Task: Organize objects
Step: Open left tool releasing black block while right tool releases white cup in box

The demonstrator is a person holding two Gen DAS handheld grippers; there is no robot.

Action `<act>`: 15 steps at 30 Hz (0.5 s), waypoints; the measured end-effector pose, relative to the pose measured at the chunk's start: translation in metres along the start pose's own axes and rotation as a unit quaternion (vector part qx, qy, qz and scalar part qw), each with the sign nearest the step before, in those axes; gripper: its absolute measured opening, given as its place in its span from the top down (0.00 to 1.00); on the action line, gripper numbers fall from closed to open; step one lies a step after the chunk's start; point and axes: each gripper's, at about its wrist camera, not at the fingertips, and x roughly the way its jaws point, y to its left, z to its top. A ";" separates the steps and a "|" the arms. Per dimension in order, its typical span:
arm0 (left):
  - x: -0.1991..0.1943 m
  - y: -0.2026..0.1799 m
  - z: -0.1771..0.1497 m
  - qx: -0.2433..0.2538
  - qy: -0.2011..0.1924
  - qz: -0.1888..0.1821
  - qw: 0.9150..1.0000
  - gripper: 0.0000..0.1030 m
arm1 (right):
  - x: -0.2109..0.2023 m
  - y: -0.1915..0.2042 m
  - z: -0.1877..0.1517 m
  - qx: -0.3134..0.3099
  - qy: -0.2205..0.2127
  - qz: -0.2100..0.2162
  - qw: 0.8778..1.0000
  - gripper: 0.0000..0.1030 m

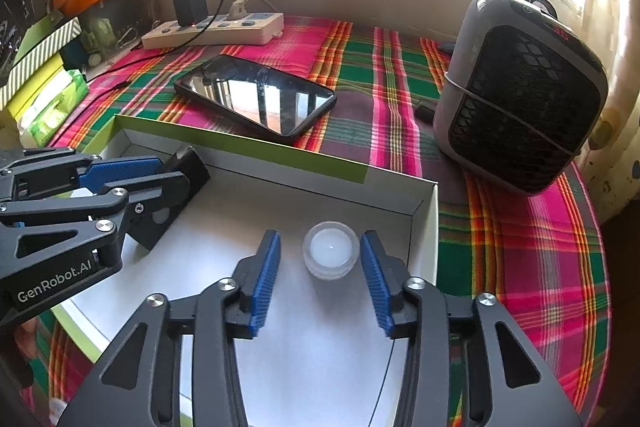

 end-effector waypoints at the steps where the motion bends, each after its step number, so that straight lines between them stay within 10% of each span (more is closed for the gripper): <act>1: -0.001 0.001 -0.001 -0.002 -0.001 0.000 1.000 0.74 | -0.001 0.000 0.000 0.000 -0.002 0.000 1.000 0.48; 15: -0.030 0.018 -0.020 -0.021 -0.016 0.010 1.000 0.70 | -0.032 -0.004 -0.014 0.013 -0.024 -0.002 1.000 0.45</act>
